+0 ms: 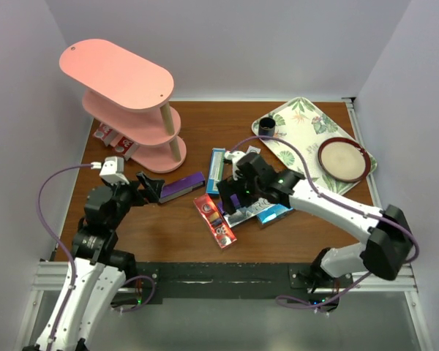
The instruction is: Place and organize the toothpastes onto the shelf
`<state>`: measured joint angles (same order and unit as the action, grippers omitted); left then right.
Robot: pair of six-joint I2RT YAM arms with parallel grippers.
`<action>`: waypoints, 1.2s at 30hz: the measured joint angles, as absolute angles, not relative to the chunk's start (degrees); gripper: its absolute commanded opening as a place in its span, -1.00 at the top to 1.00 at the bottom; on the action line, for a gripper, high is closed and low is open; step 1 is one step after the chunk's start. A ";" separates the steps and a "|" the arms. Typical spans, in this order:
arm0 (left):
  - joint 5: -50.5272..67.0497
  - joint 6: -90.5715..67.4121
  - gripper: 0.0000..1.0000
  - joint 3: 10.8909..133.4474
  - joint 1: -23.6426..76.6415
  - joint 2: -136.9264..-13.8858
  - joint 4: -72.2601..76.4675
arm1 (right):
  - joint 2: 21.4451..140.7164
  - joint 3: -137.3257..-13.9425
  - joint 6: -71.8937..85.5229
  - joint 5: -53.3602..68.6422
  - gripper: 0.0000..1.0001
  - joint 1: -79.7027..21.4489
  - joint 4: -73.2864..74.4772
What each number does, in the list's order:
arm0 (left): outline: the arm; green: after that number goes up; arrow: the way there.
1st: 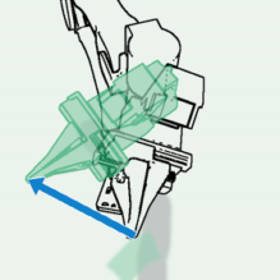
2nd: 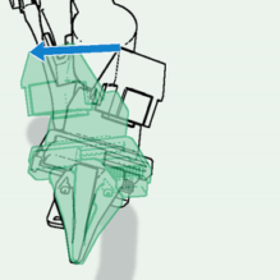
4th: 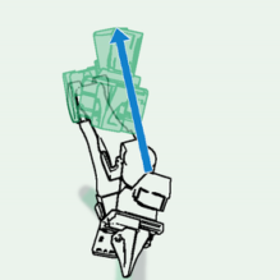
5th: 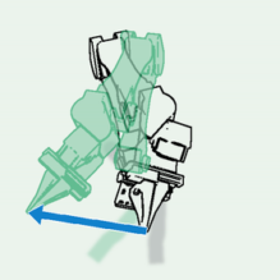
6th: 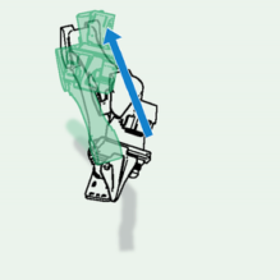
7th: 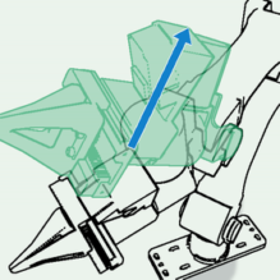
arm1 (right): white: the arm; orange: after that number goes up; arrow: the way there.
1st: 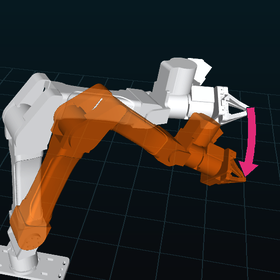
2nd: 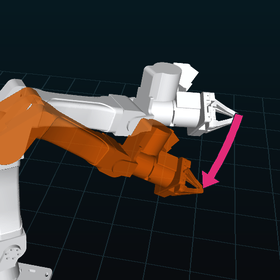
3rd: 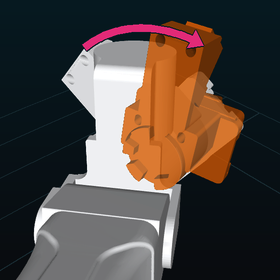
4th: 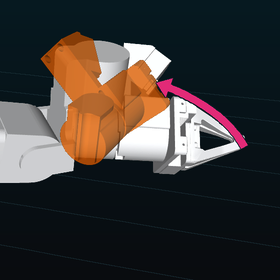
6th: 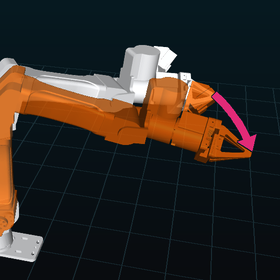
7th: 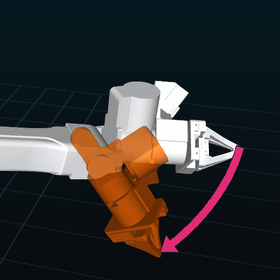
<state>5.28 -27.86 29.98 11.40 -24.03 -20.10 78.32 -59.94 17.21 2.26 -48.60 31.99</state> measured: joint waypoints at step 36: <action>-3.60 -20.03 -1.00 29.21 14.15 -16.82 -17.37 | 120.68 -91.39 23.31 -12.69 0.18 -60.36 44.01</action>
<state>-3.60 -20.03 29.21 14.15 -16.82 -17.37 120.68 -91.39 23.31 -12.69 -60.36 44.01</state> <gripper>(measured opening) 0.997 0.598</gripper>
